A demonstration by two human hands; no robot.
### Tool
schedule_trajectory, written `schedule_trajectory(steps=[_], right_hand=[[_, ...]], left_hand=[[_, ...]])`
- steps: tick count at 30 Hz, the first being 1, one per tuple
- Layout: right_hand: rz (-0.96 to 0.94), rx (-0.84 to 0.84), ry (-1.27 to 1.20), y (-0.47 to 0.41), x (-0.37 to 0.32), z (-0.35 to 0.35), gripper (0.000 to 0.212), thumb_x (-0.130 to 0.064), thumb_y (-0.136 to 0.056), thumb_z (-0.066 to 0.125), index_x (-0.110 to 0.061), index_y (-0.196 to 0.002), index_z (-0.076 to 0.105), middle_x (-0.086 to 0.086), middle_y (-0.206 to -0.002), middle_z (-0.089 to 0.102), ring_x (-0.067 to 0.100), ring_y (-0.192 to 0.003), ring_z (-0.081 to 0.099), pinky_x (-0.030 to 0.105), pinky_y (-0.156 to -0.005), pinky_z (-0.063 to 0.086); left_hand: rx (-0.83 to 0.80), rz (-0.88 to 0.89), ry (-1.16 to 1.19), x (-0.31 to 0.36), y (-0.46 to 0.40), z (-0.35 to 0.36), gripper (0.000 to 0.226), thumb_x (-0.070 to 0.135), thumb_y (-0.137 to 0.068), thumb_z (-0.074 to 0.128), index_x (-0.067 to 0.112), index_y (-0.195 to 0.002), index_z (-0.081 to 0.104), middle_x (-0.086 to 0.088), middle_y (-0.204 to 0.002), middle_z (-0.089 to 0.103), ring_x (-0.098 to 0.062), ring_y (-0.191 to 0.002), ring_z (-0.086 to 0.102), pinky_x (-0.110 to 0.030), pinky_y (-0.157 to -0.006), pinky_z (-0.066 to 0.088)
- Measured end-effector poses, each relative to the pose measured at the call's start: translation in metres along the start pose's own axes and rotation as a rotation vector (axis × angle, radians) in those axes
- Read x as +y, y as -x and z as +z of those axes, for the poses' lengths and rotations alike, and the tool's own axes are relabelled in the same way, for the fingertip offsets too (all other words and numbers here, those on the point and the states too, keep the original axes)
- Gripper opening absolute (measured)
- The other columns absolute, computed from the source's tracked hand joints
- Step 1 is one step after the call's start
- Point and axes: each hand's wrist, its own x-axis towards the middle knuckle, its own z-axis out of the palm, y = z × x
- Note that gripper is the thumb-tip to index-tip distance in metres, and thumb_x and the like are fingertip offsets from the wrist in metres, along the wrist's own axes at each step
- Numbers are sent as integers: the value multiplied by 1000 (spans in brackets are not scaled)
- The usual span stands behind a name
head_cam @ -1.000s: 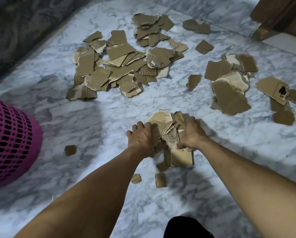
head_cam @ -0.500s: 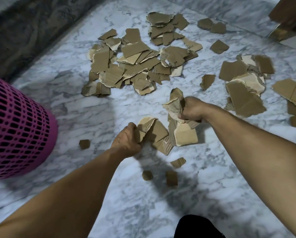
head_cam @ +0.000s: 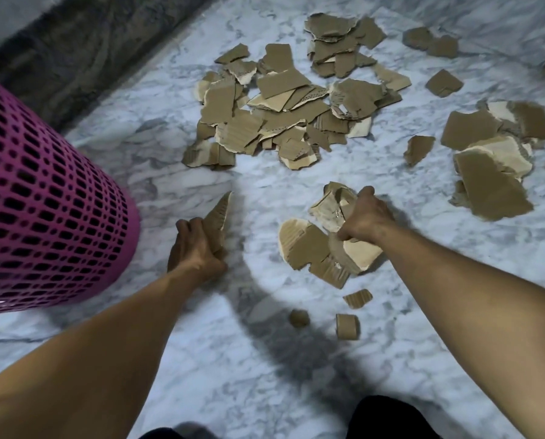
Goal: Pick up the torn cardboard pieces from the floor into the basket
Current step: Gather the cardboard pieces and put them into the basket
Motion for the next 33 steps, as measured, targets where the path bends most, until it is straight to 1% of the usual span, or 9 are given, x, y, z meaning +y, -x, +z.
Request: schedule_trajectory(steps=[6,9,13,16,19,21,24,29,33], right_hand=[[-170,-137,17,15,-25,-27,70,-10,-65,85,-9,-124,47,9,-107,55,28,-92,59,33,-66,49],[-244,-228,13,28,-37,-18,77,-12,-66,84,-10,-131,44,8,-113,57,24,-92,61,35,-71,55],[-319,-168,251,39,-40,24,73,-21,-64,86,-13,-127,49,11,-125,51,30,-109,58,30,-73,47],[-243,-93,244,43,-38,48,81,-22,-63,85,-13,-132,44,10,-129,44,31,-120,51,34,-88,50],[-155,-108,167,40,-40,48,80,-17,-57,86,-12,-126,47,9,-116,58,31,-112,57,41,-95,50],[-150,-174,75,36,-42,38,63,-13,-57,86,-9,-112,56,8,-100,65,30,-98,64,43,-90,53],[-151,-227,-115,32,-40,13,29,-6,-65,84,-8,-84,62,10,-86,66,25,-78,68,30,-61,52],[-97,-189,-189,29,-16,-35,23,-10,-77,82,-9,-78,59,4,-77,62,13,-62,59,15,-37,38],[-87,-162,-145,26,14,-49,29,-9,-75,83,-9,-71,54,10,-72,58,21,-63,59,27,-56,45]], left_hand=[[141,-94,54,-13,-1,-2,49,26,-73,70,11,-110,42,-10,-122,31,-31,-112,38,-41,-90,40],[116,-144,32,-13,-1,1,52,26,-73,71,11,-114,43,-10,-128,28,-32,-117,32,-42,-92,38],[120,-123,3,-13,4,11,43,33,-87,57,8,-118,42,-14,-126,35,-33,-118,34,-48,-96,40],[112,-122,167,-14,8,15,35,27,-86,57,8,-111,42,-15,-116,47,-35,-107,48,-48,-89,48],[87,-103,230,-11,11,16,25,22,-83,56,12,-101,42,-11,-102,55,-34,-93,56,-46,-80,52],[54,-55,219,-3,15,16,21,22,-85,54,13,-100,43,-9,-97,58,-34,-91,58,-39,-76,50],[-5,73,226,18,28,21,21,22,-87,54,13,-104,45,-14,-98,59,-38,-95,58,-31,-72,40],[-90,249,191,57,51,35,27,18,-84,57,14,-107,43,-16,-108,61,-38,-100,56,-34,-73,41],[-107,360,127,78,69,43,30,14,-80,60,14,-102,39,-14,-102,60,-34,-88,55,-32,-66,34]])
